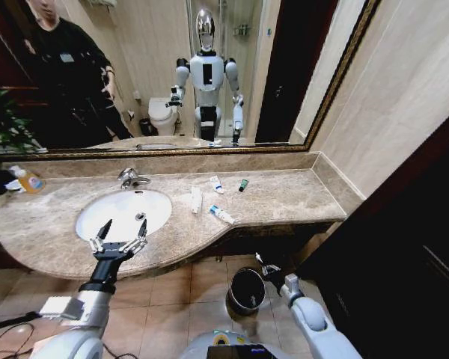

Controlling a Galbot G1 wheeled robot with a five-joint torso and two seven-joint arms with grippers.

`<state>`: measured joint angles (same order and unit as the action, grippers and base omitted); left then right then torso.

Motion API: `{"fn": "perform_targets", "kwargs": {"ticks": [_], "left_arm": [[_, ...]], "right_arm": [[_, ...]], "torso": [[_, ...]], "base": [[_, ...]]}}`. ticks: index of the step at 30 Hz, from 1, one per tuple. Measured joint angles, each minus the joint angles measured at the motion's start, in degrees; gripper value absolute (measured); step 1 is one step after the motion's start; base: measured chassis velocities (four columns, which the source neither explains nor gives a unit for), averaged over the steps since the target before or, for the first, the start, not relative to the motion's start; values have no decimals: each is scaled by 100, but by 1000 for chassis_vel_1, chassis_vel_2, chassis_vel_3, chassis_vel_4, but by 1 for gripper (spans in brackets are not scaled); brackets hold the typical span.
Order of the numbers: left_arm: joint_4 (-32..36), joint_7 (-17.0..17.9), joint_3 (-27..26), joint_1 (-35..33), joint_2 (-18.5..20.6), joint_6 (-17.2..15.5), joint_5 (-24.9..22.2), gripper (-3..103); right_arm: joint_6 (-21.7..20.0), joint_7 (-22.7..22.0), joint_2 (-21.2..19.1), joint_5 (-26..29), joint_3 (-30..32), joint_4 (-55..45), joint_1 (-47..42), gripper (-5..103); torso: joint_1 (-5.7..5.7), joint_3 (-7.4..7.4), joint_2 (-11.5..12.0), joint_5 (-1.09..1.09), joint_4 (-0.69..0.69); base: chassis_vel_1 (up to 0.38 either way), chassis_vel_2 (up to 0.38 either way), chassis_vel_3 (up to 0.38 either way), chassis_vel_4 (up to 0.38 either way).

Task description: Pick up the trash from the sink and place it in the trash bin.

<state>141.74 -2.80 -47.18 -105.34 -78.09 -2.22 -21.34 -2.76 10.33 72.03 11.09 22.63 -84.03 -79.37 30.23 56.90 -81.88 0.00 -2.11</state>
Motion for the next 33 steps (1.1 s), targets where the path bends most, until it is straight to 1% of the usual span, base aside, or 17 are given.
{"fn": "perform_targets", "kwargs": {"ticks": [5,8,10,11,19,20,21,22,23,25,26,27,28,29,30,32,33], "left_arm": [[0,0,0,0,0,0,0,100],[0,0,0,0,0,0,0,100],[1,0,0,0,0,0,0,100],[0,0,0,0,0,0,0,100],[0,0,0,0,0,0,0,100],[0,0,0,0,0,0,0,100],[0,0,0,0,0,0,0,100],[0,0,0,0,0,0,0,100],[0,0,0,0,0,0,0,100],[0,0,0,0,0,0,0,100],[0,0,0,0,0,0,0,100],[0,0,0,0,0,0,0,100],[0,0,0,0,0,0,0,100],[0,0,0,0,0,0,0,100],[0,0,0,0,0,0,0,100],[0,0,0,0,0,0,0,100],[0,0,0,0,0,0,0,100]], "right_arm": [[167,-3,162,-133,-25,541,190,1],[464,-15,381,-379,7,1183,503,1],[509,-26,416,-417,14,1290,558,1],[569,-54,510,-495,20,1541,694,1],[687,-51,744,-688,-4,1925,807,1],[694,-54,777,-695,-14,1925,797,-1],[696,-58,791,-698,-25,1918,785,-1],[709,-62,800,-703,-38,1911,774,4],[709,-62,800,-703,-38,1911,774,4],[734,-72,802,-728,-52,1896,757,14],[734,-72,802,-728,-52,1896,757,14],[742,-72,800,-732,-54,1896,751,19],[742,-72,800,-732,-54,1896,751,19],[768,-71,801,-734,-52,1909,747,25],[828,-71,821,-735,-52,1945,722,35],[863,-72,837,-748,-54,1962,706,47],[863,-72,837,-748,-54,1962,706,47]], "torso": [[0,0,0,0,0],[0,0,0,2,0],[0,0,0,2,0],[0,0,0,-1,0],[0,0,0,1,0],[0,0,0,0,0],[0,0,0,0,0],[0,0,0,0,0],[0,0,0,0,0],[0,0,0,0,0],[0,0,0,0,0],[0,0,0,0,0],[0,0,0,0,0],[0,0,0,0,0],[0,0,0,0,0],[0,0,0,0,0],[0,0,0,0,0]], "base": [[0,0,0,0],[0,0,0,0],[0,0,0,0],[0,0,0,0],[0,0,0,0],[0,0,0,0],[0,0,0,0],[0,0,0,0],[0,0,0,0],[0,0,0,0],[0,0,0,0],[0,0,0,0],[0,0,0,0],[0,0,0,0],[0,0,0,0],[0,0,0,0],[0,0,0,0]]}}
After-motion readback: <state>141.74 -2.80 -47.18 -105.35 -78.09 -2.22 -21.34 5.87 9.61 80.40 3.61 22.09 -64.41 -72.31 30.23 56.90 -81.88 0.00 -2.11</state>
